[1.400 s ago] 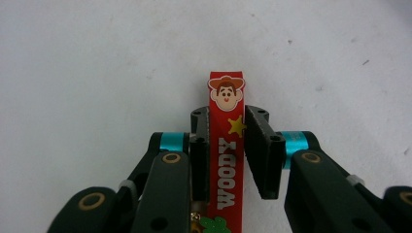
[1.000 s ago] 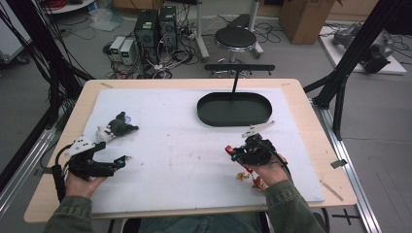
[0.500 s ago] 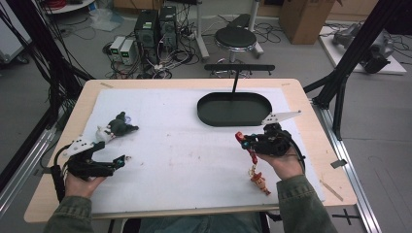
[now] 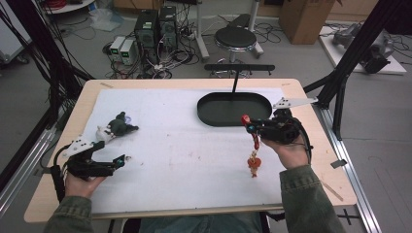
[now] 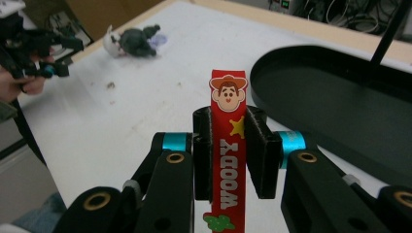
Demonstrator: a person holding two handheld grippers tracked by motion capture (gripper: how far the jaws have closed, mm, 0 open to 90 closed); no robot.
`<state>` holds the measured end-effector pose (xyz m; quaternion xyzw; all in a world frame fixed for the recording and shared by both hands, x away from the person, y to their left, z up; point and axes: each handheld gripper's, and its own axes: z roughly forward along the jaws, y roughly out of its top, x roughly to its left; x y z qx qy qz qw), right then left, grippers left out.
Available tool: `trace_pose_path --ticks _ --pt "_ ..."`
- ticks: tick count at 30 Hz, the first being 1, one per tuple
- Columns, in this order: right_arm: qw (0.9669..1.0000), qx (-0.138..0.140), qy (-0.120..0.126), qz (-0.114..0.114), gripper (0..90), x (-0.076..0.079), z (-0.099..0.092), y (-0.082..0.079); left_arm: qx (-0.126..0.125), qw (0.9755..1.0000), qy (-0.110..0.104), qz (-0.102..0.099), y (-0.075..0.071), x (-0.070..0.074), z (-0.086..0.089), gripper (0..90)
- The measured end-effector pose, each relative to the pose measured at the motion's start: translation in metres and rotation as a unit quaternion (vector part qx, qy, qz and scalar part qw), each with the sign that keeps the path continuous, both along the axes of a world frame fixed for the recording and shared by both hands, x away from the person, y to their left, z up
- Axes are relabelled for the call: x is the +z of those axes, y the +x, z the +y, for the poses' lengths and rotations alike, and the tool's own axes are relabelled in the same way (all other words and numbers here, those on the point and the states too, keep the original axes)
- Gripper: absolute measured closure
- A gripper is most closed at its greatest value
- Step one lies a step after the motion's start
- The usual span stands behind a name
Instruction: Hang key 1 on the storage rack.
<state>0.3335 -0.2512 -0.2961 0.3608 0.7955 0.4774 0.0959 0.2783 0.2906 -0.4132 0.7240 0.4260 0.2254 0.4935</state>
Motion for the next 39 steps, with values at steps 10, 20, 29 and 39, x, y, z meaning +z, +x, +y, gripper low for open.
trace_pose_path --ticks 10,20,29,39 --pt "0.9993 -0.012 0.035 -0.002 75.3 0.019 0.005 0.013 -0.002 1.0 -0.003 -0.001 0.0 0.0 0.001 1.7" --pt "0.9949 -0.02 0.097 0.018 75.2 0.028 0.004 0.032 0.0 0.9999 -0.015 -0.006 0.0 0.001 0.002 1.8" --pt "0.9952 -0.03 0.091 0.015 75.2 0.045 0.01 0.046 -0.001 0.9998 -0.017 -0.005 0.0 0.001 0.002 1.8" --pt "0.9952 -0.048 0.084 0.016 75.2 0.063 0.018 0.068 -0.01 0.9998 -0.018 -0.002 0.002 0.0 0.0 1.8"
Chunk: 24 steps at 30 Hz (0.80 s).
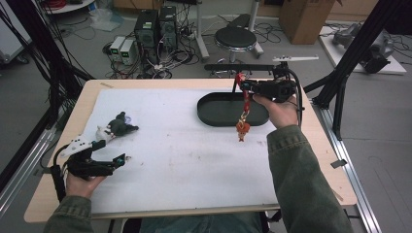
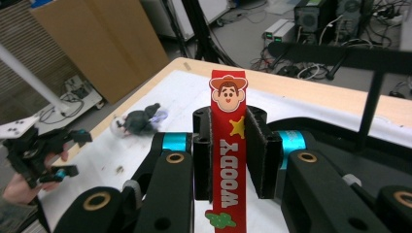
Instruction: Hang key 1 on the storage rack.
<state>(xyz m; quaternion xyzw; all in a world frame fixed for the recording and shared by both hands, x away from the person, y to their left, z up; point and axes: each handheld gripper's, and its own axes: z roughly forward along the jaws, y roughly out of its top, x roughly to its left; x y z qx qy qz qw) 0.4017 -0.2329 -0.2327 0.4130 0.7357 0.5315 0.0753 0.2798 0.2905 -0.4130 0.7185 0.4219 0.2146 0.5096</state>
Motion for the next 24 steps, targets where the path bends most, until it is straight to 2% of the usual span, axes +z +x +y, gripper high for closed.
trace_pose_path --ticks 2,4,8,10,12,13,17,20,24 --pt "1.0 -0.004 -0.002 -0.003 75.2 0.005 0.001 0.005 -0.001 1.0 0.001 0.0 0.0 0.0 0.0 1.8" --pt "0.9999 -0.009 0.013 -0.002 75.2 0.009 0.001 0.013 -0.003 1.0 0.002 0.0 0.0 0.0 0.0 1.8" --pt "0.9998 -0.014 0.013 0.0 75.2 0.016 0.004 0.029 -0.003 1.0 0.0 -0.001 0.0 0.0 0.0 1.8" --pt "0.9998 -0.014 0.015 0.006 75.2 0.02 0.006 0.037 -0.002 1.0 -0.003 -0.001 0.001 0.0 0.001 1.8" --pt "0.9998 0.0 0.02 0.001 75.2 0.025 0.006 0.043 -0.002 0.9999 -0.011 -0.001 0.0 0.0 0.001 1.8" --pt "0.9997 -0.002 0.023 0.003 75.2 0.027 0.005 0.046 -0.003 0.9999 -0.01 -0.002 0.0 0.0 0.001 1.8" --pt "0.9995 -0.021 0.02 0.011 75.2 0.032 0.003 0.06 -0.003 0.9999 -0.013 -0.004 0.0 0.001 0.001 1.8" --pt "0.9992 -0.031 0.025 0.005 75.1 0.031 0.002 0.065 0.001 0.9998 -0.017 -0.005 -0.001 0.0 0.001 1.8" --pt "0.9983 -0.058 0.007 0.007 75.1 0.027 -0.001 0.074 -0.005 0.9998 -0.02 -0.005 0.0 0.0 0.001 1.8"
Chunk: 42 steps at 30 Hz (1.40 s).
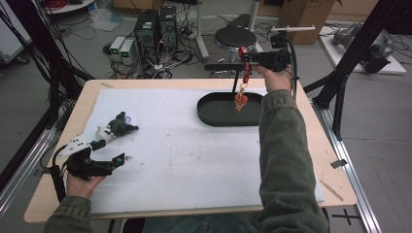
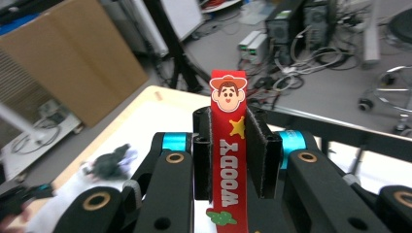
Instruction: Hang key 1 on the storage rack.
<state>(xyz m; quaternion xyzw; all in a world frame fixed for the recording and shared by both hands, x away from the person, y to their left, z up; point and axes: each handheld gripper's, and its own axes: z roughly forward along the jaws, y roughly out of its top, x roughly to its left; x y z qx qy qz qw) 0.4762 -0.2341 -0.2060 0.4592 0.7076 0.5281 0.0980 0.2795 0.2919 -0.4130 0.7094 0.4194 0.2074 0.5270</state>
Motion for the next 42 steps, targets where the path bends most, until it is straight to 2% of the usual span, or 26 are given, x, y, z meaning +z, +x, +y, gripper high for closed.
trace_pose_path --ticks 3,5,14,20,24,25,28,29,32,36,37,39,41,42 --pt "0.9998 -0.019 0.011 0.002 75.1 -0.004 -0.005 0.011 -0.007 1.0 0.002 0.004 0.0 0.0 -0.001 1.8" --pt "0.9997 -0.021 -0.001 0.009 75.1 -0.005 -0.004 0.02 -0.007 1.0 0.003 0.004 0.0 0.0 -0.003 1.8" --pt "1.0 -0.007 0.003 0.002 75.0 -0.012 0.01 0.051 -0.016 0.9998 0.012 0.007 0.0 -0.001 -0.008 1.8" --pt "0.9993 -0.013 0.035 -0.006 75.0 -0.017 0.017 0.065 -0.011 0.9999 0.007 0.007 0.002 -0.002 -0.007 1.8" --pt "0.9995 -0.031 0.007 0.0 75.0 -0.02 0.025 0.073 -0.01 0.9999 0.004 0.004 0.002 -0.001 -0.005 1.8" --pt "0.9994 -0.034 -0.005 -0.004 75.0 -0.021 0.028 0.075 -0.008 1.0 0.002 0.005 0.003 -0.002 -0.005 1.8" --pt "0.9985 -0.05 -0.019 -0.01 75.0 -0.024 0.033 0.079 -0.009 0.9999 0.006 0.006 0.003 -0.002 -0.004 1.8" --pt "0.998 -0.058 -0.024 -0.005 75.0 -0.025 0.034 0.081 -0.01 0.9999 0.008 0.004 0.003 -0.002 -0.004 1.8" --pt "0.9978 -0.063 -0.018 -0.003 74.9 -0.03 0.036 0.085 -0.008 0.9999 0.008 0.004 0.004 -0.002 -0.004 1.8" --pt "0.9972 -0.073 -0.007 -0.015 74.8 -0.034 0.039 0.089 -0.005 1.0 0.007 0.005 0.004 -0.002 -0.004 1.8" --pt "0.997 -0.076 0.003 -0.015 74.8 -0.035 0.04 0.09 -0.006 0.9999 0.007 0.004 0.004 -0.002 -0.004 1.8" --pt "0.998 -0.061 0.008 -0.013 74.2 -0.038 0.042 0.092 -0.006 0.9999 0.006 0.007 0.004 -0.002 -0.004 1.8" --pt "0.9982 -0.053 -0.009 -0.027 69.0 -0.038 0.045 0.091 -0.008 0.9999 0.009 0.008 0.004 -0.002 -0.004 1.8" --pt "0.9981 -0.054 -0.015 -0.027 57.1 -0.038 0.047 0.09 -0.009 0.9999 0.009 0.008 0.004 -0.002 -0.004 1.8"
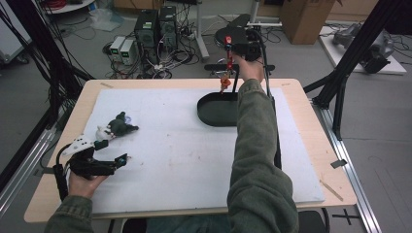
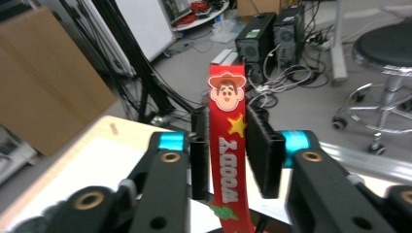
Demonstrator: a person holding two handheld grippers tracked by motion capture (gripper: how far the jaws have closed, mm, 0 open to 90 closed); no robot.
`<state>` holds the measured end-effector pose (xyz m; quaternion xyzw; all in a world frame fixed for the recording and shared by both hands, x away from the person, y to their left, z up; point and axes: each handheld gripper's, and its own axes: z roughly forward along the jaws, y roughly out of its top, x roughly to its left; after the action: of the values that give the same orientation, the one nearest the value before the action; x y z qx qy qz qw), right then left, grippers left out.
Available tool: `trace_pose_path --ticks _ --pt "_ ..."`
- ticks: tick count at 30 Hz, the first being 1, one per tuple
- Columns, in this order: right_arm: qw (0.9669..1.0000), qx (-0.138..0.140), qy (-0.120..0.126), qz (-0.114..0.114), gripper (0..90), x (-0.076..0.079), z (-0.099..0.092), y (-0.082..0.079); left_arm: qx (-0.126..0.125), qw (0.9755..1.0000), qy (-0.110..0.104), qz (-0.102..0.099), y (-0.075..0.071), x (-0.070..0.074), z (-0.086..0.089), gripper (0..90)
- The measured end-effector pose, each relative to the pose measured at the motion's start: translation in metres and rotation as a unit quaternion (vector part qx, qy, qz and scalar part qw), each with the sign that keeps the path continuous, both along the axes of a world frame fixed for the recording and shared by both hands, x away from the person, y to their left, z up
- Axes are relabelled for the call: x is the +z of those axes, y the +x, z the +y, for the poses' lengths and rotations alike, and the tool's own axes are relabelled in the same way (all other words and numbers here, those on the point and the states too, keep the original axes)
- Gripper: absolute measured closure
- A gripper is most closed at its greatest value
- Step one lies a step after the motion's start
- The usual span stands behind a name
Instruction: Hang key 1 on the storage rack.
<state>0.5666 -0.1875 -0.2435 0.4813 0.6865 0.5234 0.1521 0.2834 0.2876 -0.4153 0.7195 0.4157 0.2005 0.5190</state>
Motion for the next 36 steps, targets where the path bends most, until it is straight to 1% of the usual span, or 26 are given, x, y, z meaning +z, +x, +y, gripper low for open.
trace_pose_path --ticks 1,2,4,6,7,8,9,10,11,12,13,14,18,20,21,22,23,24,25,26,27,28,31,33,34,36 --pt "0.9999 -0.003 -0.01 0.004 46.0 0.0 0.001 -0.001 0.0 1.0 0.0 0.0 0.0 0.0 0.0 1.8" --pt "0.9995 -0.004 -0.029 0.013 38.5 0.0 0.002 -0.002 -0.001 1.0 0.002 0.0 0.0 0.0 0.0 1.8" --pt "0.9975 -0.005 -0.065 0.028 24.7 -0.001 0.003 -0.005 0.002 1.0 0.0 0.0 0.0 0.0 0.0 1.8" --pt "0.9961 -0.004 -0.078 0.042 14.7 -0.003 0.003 -0.006 0.001 1.0 -0.002 0.0 0.0 0.0 0.0 1.8" --pt "0.995 0.003 -0.084 0.053 9.7 -0.004 0.004 -0.008 0.001 1.0 -0.003 -0.001 0.001 0.0 0.0 1.8" --pt "0.9942 0.01 -0.09 0.059 8.6 -0.004 0.005 -0.009 0.002 1.0 -0.002 -0.001 0.001 0.0 0.001 1.8" --pt "0.9935 0.021 -0.096 0.057 4.3 -0.005 0.005 -0.011 0.002 1.0 -0.004 -0.001 0.001 0.0 0.001 1.8" --pt "0.9931 0.025 -0.101 0.054 0.8 -0.005 0.006 -0.014 0.003 1.0 -0.006 -0.001 0.001 0.0 0.0 1.8" --pt "0.9933 0.037 -0.097 0.05 0.8 -0.006 0.006 -0.017 0.003 1.0 -0.006 -0.001 0.001 0.0 0.0 1.8" --pt "0.9936 0.055 -0.085 0.05 0.8 -0.008 0.004 -0.019 0.003 1.0 -0.006 -0.001 0.001 0.0 0.0 1.8" --pt "0.994 0.064 -0.072 0.052 0.8 -0.01 0.003 -0.023 0.003 1.0 -0.005 -0.001 0.0 0.0 0.0 1.8" --pt "0.9944 0.066 -0.067 0.048 0.8 -0.012 0.002 -0.026 0.002 1.0 -0.005 -0.001 0.0 0.0 0.0 1.8" --pt "0.9936 0.073 -0.075 0.042 0.8 -0.022 -0.003 -0.039 0.002 1.0 -0.009 -0.001 0.0 0.001 0.0 1.8" --pt "0.9929 0.074 -0.085 0.037 0.8 -0.025 -0.007 -0.045 0.001 0.9999 -0.011 -0.001 0.0 0.001 0.0 1.8" --pt "0.993 0.074 -0.085 0.032 0.8 -0.027 -0.009 -0.049 0.002 0.9999 -0.012 -0.001 0.0 0.001 0.0 1.7" --pt "0.9935 0.077 -0.078 0.031 0.8 -0.029 -0.012 -0.053 0.002 0.9999 -0.012 -0.001 0.0 0.001 0.0 1.8" --pt "0.9935 0.079 -0.075 0.034 0.8 -0.029 -0.014 -0.054 0.001 0.9999 -0.012 0.001 0.0 0.001 0.0 1.8" --pt "0.9925 0.087 -0.078 0.038 0.8 -0.03 -0.016 -0.056 0.0 0.9999 -0.014 0.002 0.0 0.001 0.0 1.8" --pt "0.9917 0.088 -0.084 0.042 0.8 -0.03 -0.016 -0.058 0.001 0.9998 -0.017 0.001 0.0 0.001 -0.001 1.8" --pt "0.9911 0.088 -0.092 0.038 0.8 -0.029 -0.016 -0.06 0.0 0.9998 -0.02 0.0 -0.001 0.002 -0.001 1.8" --pt "0.9908 0.09 -0.094 0.038 0.8 -0.027 -0.016 -0.063 -0.001 0.9998 -0.021 -0.001 -0.001 0.002 -0.002 1.8" --pt "0.9906 0.092 -0.096 0.033 0.8 -0.025 -0.017 -0.065 -0.001 0.9997 -0.022 -0.001 -0.001 0.002 -0.002 1.8" --pt "0.991 0.096 -0.089 0.029 0.8 -0.02 -0.016 -0.071 -0.003 0.9997 -0.023 -0.001 -0.001 0.003 -0.001 1.8" --pt "0.9908 0.097 -0.093 0.02 0.9 -0.019 -0.015 -0.076 -0.002 0.9997 -0.024 -0.002 -0.001 0.003 -0.001 1.8" --pt "0.9913 0.098 -0.087 0.012 0.9 -0.02 -0.016 -0.08 -0.002 0.9997 -0.024 -0.002 -0.001 0.003 -0.001 1.8" --pt "0.9915 0.099 -0.084 0.007 0.8 -0.023 -0.018 -0.084 -0.002 0.9997 -0.023 -0.003 -0.001 0.003 -0.001 1.8"
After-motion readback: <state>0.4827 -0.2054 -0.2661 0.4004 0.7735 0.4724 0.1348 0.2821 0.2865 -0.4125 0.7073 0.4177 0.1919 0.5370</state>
